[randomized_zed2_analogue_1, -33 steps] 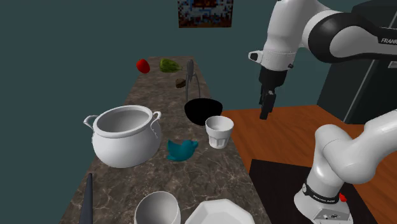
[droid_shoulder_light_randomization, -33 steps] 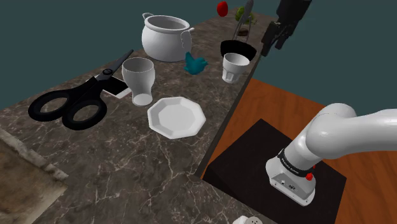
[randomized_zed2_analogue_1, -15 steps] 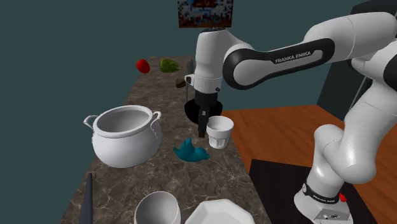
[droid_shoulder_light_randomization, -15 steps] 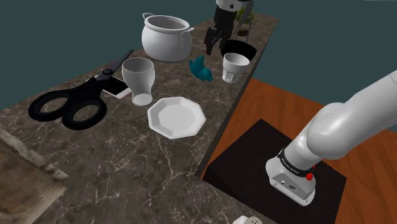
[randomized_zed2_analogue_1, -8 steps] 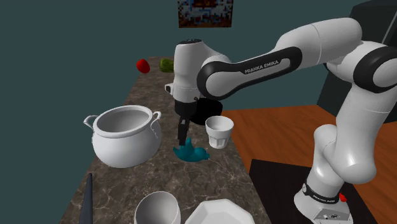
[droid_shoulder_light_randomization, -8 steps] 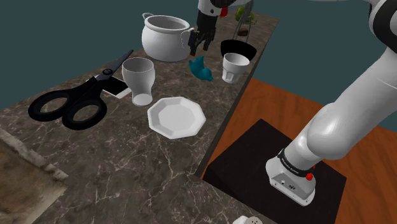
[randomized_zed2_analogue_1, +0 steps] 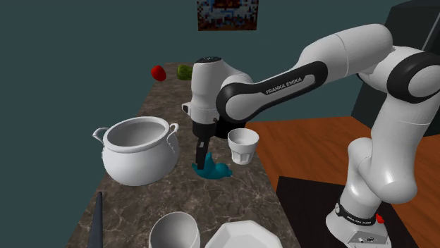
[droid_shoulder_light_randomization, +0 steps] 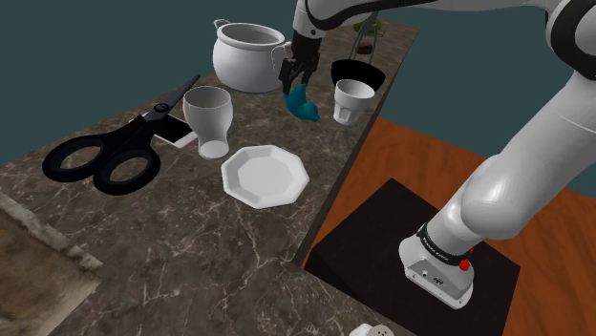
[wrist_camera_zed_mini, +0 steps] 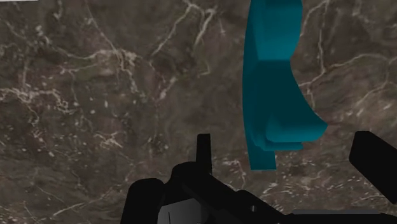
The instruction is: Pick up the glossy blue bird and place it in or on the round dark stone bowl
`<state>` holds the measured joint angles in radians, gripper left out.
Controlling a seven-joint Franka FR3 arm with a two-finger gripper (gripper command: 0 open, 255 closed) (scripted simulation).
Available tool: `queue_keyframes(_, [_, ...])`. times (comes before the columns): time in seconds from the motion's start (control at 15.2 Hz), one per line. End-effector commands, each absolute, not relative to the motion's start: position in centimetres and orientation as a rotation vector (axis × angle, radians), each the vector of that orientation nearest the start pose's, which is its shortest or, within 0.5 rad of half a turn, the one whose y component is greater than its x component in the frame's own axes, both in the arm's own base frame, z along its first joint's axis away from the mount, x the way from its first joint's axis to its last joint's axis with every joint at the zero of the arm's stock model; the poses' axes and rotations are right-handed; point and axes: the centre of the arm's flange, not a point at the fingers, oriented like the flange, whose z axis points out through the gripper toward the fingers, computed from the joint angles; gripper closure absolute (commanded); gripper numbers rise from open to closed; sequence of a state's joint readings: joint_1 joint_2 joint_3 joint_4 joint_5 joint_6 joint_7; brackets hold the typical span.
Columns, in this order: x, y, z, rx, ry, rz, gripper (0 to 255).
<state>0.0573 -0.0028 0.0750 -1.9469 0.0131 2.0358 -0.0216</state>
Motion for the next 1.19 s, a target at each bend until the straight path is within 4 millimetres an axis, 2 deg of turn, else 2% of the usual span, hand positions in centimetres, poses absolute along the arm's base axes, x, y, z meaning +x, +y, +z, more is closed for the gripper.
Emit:
queue_keyframes(0.0, [56.2,7.5,48.7,-3.113,-0.232,-0.143,0])
queue_keyframes(0.33, [56.2,7.5,48.7,-3.113,-0.232,-0.143,0])
queue_keyframes(0.4, [56.2,7.5,48.7,-3.113,-0.232,-0.143,255])
queue_keyframes(0.99, [56.2,7.5,48.7,-3.113,-0.232,-0.143,255])
queue_keyframes(1.12, [56.2,7.5,49.7,-3.113,-0.232,-0.143,255])
